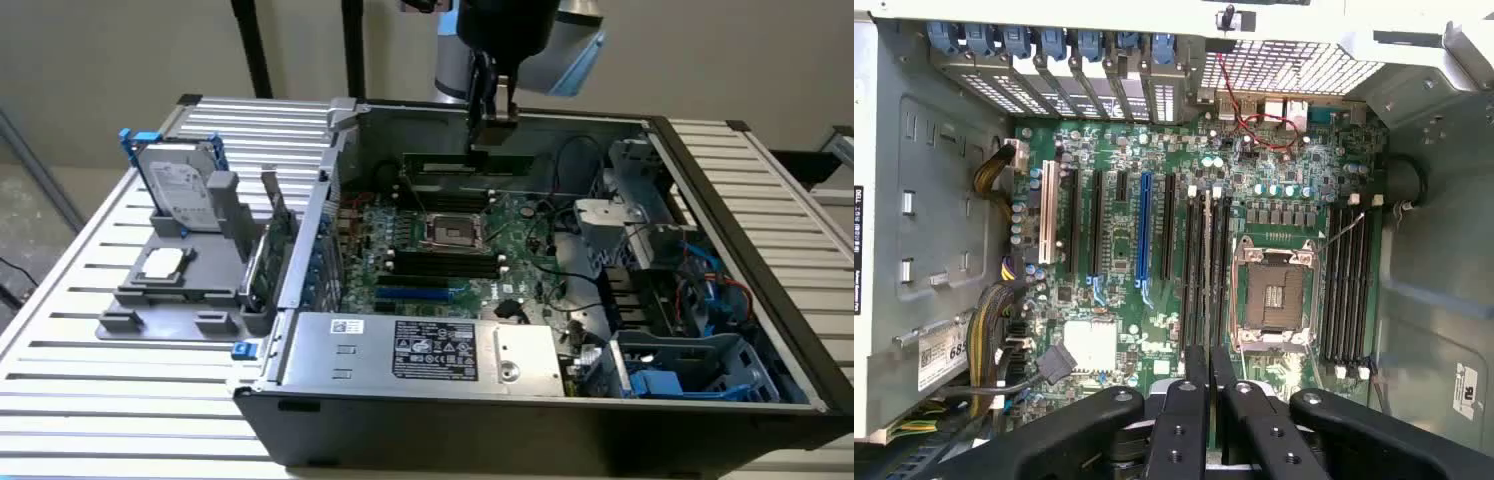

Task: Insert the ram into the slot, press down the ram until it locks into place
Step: 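Insert the ram into the slot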

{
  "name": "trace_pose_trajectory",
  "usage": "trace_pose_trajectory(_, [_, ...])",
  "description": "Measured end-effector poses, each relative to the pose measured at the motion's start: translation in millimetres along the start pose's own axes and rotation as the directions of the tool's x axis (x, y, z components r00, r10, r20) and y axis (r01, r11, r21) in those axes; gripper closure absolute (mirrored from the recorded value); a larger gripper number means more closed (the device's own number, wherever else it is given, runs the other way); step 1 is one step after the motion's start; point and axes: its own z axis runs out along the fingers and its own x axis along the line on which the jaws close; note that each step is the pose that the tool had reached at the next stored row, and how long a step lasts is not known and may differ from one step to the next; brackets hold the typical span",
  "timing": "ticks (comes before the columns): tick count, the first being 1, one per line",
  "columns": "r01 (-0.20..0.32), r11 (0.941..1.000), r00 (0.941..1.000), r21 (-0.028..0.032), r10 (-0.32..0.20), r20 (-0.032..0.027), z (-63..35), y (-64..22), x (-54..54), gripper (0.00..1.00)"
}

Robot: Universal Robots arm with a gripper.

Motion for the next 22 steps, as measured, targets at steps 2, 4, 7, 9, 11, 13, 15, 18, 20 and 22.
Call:
trace_pose_trajectory(2, [0.000, 1.0000, 1.0000, 0.0000, 0.000, 0.0000, 0.0, 0.0, 0.0, 0.87])
trace_pose_trajectory(4, [0.000, 1.0000, 1.0000, 0.0000, 0.000, 0.0000, 0.0, 0.0, 0.0, 0.87])
trace_pose_trajectory(7, [0.000, 1.0000, 1.0000, 0.0000, 0.000, 0.0000, 0.0, 0.0, 0.0, 0.87])
trace_pose_trajectory(9, [0.000, 1.0000, 1.0000, 0.0000, 0.000, 0.0000, 0.0, 0.0, 0.0, 0.87])
trace_pose_trajectory(11, [-0.001, 1.0000, 1.0000, 0.0000, 0.001, -0.0008, 0.7, 0.2, 0.0, 0.87])
trace_pose_trajectory(13, [-0.006, 1.0000, 1.0000, -0.0011, 0.006, -0.0032, 2.9, 0.2, -0.1, 0.87])
trace_pose_trajectory(15, [-0.020, 0.9998, 0.9998, -0.0039, 0.020, -0.0032, 5.0, 0.1, 0.0, 0.87])
trace_pose_trajectory(18, [-0.039, 0.9992, 0.9992, -0.0104, 0.039, -0.0030, 8.4, 0.0, 0.0, 0.87])
trace_pose_trajectory(20, [-0.043, 0.9990, 0.9991, -0.0143, 0.043, -0.0031, 11.4, 0.0, 0.0, 0.87])
trace_pose_trajectory(22, [-0.044, 0.9989, 0.9990, -0.0149, 0.044, -0.0029, 15.0, -0.1, 0.1, 0.87])
